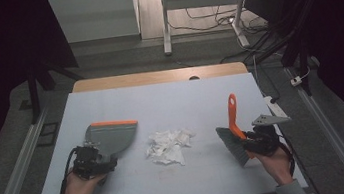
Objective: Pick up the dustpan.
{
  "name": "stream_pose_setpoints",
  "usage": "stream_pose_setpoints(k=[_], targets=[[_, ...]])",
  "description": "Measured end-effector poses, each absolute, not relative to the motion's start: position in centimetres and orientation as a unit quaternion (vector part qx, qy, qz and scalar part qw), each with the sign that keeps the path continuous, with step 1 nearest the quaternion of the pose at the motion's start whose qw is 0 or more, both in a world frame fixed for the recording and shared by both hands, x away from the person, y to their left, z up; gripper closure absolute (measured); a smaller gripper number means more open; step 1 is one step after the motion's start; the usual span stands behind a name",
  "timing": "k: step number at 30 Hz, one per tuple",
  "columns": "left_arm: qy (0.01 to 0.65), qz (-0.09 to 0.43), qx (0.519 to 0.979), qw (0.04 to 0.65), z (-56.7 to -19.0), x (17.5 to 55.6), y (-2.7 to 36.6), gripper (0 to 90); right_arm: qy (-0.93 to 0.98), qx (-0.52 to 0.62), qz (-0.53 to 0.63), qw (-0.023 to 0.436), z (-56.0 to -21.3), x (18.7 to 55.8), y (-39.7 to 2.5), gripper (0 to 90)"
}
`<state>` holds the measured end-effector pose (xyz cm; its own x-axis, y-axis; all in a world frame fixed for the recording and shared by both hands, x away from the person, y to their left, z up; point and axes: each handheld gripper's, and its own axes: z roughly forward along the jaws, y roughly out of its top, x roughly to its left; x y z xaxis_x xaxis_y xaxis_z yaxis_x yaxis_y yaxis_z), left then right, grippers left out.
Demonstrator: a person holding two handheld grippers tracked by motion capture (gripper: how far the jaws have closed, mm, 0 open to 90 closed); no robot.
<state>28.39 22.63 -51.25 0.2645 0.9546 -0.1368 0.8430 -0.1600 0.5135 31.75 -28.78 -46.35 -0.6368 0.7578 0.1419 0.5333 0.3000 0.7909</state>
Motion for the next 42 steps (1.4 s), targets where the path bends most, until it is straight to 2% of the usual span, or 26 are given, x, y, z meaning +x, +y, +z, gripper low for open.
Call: stream_pose_setpoints(k=[8, 13, 19, 23, 42], targets=[[0.613, 0.100, 0.746, 0.241, -51.9, 28.4, 22.6, 25.6, 0.796, 0.406, 0.429, 0.132, -46.4, 31.8, -28.8, 69.7], [0.619, 0.086, 0.736, 0.258, -52.4, 28.9, 22.6, 37.0, 0.796, 0.406, 0.428, 0.132, -46.4, 31.7, -28.8, 69.8], [0.625, 0.073, 0.726, 0.278, -52.6, 29.2, 23.2, 46.3, 0.798, 0.407, 0.425, 0.131, -46.6, 31.8, -28.6, 69.8], [0.618, 0.073, 0.728, 0.289, -52.7, 29.2, 23.3, 58.4, 0.798, 0.407, 0.425, 0.132, -46.6, 31.8, -28.7, 69.8], [0.605, 0.083, 0.721, 0.326, -52.5, 29.1, 25.5, 61.6, 0.799, 0.408, 0.422, 0.133, -46.7, 31.8, -28.8, 69.8]])
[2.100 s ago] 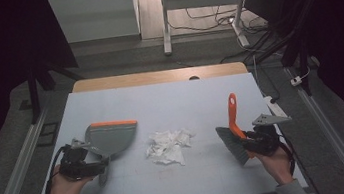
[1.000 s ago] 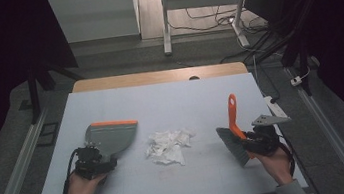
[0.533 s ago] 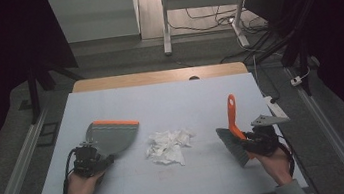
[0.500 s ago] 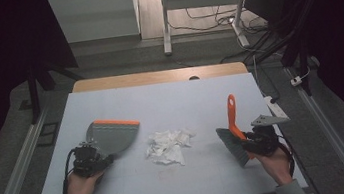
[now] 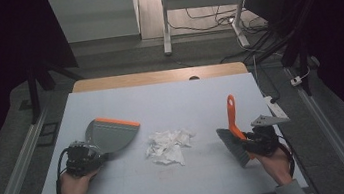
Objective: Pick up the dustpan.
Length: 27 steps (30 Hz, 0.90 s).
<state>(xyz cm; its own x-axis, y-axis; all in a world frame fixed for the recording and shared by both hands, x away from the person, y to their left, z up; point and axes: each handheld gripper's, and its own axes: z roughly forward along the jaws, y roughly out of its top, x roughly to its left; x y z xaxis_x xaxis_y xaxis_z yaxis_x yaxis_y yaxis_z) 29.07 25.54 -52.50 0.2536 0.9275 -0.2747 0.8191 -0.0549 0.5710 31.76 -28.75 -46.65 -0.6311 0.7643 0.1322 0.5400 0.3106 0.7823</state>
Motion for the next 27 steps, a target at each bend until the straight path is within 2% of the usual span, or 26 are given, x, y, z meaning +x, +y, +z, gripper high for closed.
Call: stream_pose_setpoints(k=[12, 27], targets=[[0.578, 0.104, 0.721, 0.367, -51.1, 28.0, 27.5, 61.6, 0.798, 0.407, 0.424, 0.138, -46.6, 31.7, -28.7, 69.9], [0.537, 0.103, 0.736, 0.399, -49.7, 27.0, 28.9, 61.6, 0.792, 0.408, 0.430, 0.145, -46.4, 31.6, -29.1, 69.9]])
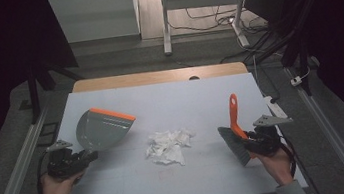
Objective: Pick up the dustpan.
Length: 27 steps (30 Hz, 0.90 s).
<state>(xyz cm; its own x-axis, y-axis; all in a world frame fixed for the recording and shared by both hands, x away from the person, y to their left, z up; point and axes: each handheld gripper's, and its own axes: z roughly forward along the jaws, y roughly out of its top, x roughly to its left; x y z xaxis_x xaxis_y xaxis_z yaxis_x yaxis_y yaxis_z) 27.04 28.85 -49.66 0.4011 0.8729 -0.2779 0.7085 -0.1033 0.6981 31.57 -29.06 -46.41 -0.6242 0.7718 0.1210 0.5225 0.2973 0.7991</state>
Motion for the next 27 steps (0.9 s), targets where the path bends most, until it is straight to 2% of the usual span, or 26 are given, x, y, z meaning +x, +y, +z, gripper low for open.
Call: stream_pose_setpoints(k=[19, 27], targets=[[0.474, 0.105, 0.771, 0.412, -47.6, 25.7, 29.6, 61.6, 0.789, 0.406, 0.435, 0.152, -46.2, 31.4, -29.2, 69.9], [0.449, 0.091, 0.787, 0.413, -47.5, 25.1, 29.9, 61.6, 0.788, 0.406, 0.436, 0.153, -46.2, 31.5, -29.1, 69.9]])
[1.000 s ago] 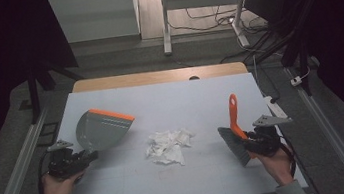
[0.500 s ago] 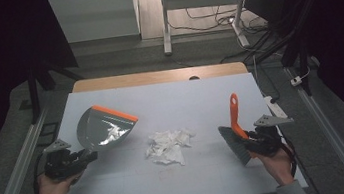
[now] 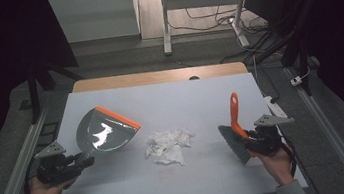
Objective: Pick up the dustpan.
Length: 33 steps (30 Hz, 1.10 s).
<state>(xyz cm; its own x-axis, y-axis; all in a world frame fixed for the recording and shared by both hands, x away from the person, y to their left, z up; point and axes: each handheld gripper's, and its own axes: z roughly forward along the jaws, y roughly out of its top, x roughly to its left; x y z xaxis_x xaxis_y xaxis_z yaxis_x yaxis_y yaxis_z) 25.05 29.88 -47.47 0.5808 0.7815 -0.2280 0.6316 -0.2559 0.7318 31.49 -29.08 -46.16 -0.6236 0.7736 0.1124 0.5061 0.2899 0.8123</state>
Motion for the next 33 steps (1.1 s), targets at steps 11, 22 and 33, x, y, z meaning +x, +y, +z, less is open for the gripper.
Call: stream_pose_setpoints(k=[11, 22, 33], targets=[[0.432, 0.079, 0.795, 0.418, -47.5, 24.6, 29.9, 61.6, 0.789, 0.406, 0.434, 0.155, -46.2, 31.5, -29.1, 69.9], [0.410, 0.071, 0.808, 0.418, -47.4, 23.8, 29.9, 61.6, 0.789, 0.404, 0.436, 0.156, -46.2, 31.5, -28.9, 69.9], [0.379, 0.050, 0.831, 0.403, -47.6, 22.8, 29.1, 61.6, 0.787, 0.402, 0.441, 0.156, -46.0, 31.5, -28.8, 70.0]])
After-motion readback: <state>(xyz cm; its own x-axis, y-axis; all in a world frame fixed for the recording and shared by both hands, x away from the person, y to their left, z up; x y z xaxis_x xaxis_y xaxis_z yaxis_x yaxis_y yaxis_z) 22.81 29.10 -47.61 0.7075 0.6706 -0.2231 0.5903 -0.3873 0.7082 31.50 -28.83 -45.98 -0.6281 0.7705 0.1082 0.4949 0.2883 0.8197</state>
